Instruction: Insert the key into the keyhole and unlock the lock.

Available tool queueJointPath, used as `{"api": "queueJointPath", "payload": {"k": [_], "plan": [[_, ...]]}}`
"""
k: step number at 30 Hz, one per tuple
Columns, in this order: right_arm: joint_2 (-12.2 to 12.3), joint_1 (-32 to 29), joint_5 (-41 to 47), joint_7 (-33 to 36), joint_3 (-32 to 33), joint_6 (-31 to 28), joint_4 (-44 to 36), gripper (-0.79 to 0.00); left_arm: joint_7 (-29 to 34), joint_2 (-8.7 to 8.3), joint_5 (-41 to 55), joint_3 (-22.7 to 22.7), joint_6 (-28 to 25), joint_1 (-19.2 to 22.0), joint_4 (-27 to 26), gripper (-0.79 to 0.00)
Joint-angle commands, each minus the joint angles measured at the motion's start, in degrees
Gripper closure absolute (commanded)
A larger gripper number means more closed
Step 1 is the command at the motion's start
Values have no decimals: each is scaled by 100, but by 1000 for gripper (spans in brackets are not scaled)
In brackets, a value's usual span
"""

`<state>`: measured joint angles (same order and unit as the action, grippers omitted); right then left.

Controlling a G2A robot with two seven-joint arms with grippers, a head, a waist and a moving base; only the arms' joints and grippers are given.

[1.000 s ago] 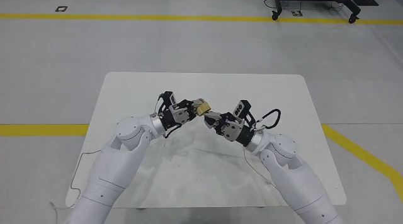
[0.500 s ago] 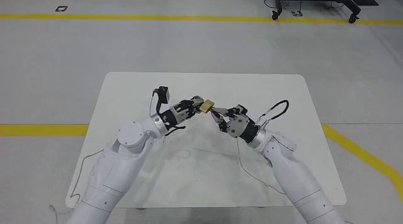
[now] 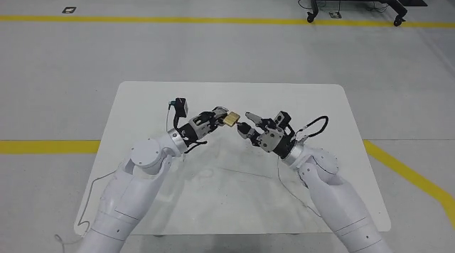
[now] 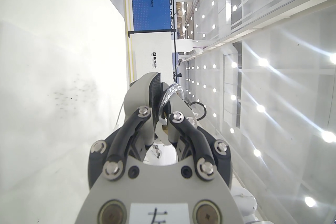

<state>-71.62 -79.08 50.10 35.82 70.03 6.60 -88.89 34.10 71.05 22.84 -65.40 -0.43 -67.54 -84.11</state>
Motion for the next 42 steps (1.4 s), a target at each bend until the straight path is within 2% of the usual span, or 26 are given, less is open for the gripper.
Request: {"api": "queueJointPath", "payload": {"k": [1, 5, 9, 11, 14, 16, 21, 27, 28, 29, 31, 32, 34, 42], "plan": [[30, -122, -343, -136, 110, -228, -121, -785, -28, 1, -9, -8, 10, -2, -3, 0], [127, -432, -1234, -159, 439, -741, -410, -785, -70, 3, -143, 21, 57, 20, 3, 0], [235, -874, -2673, -754, 919, -1439, -820, -785, -51, -11, -868, 224, 199, 91, 11, 0], [266, -1128, -3084, -1159, 1173, -1632, -1024, -785, -45, -15, -1316, 361, 383, 171, 30, 0], [290, -1389, -3146, -1501, 1524, -1745, -1270, -785, 12, -3, -1917, 651, 631, 283, -58, 0], [290, -1389, -3146, -1501, 1524, -1745, -1270, -785, 79, 15, -2270, 847, 858, 413, -63, 0], [290, -1389, -3146, -1501, 1524, -1745, -1270, -785, 299, 98, -3421, 1528, 1533, 893, 276, 0], [290, -1389, -3146, -1501, 1524, -1745, -1270, -785, 291, 255, -3828, 2009, 1797, 1285, 624, 0], [290, -1389, -3146, -1501, 1524, -1745, -1270, -785, 281, 272, -3940, 2072, 1836, 1333, 664, -55], [290, -1389, -3146, -1501, 1524, -1745, -1270, -785, 284, 289, -3984, 2113, 1889, 1361, 701, -268], [290, -1389, -3146, -1501, 1524, -1745, -1270, -785, 310, 318, -4021, 2164, 1958, 1409, 749, -385], [290, -1389, -3146, -1501, 1524, -1745, -1270, -785, 300, 329, -4059, 2183, 1989, 1424, 768, -496], [290, -1389, -3146, -1501, 1524, -1745, -1270, -785, 264, 345, -4148, 2212, 2039, 1436, 779, -785], [290, -1389, -3146, -1501, 1524, -1745, -1270, -785, 139, 311, -3857, 1818, 1907, 1250, 525, -785]]}}
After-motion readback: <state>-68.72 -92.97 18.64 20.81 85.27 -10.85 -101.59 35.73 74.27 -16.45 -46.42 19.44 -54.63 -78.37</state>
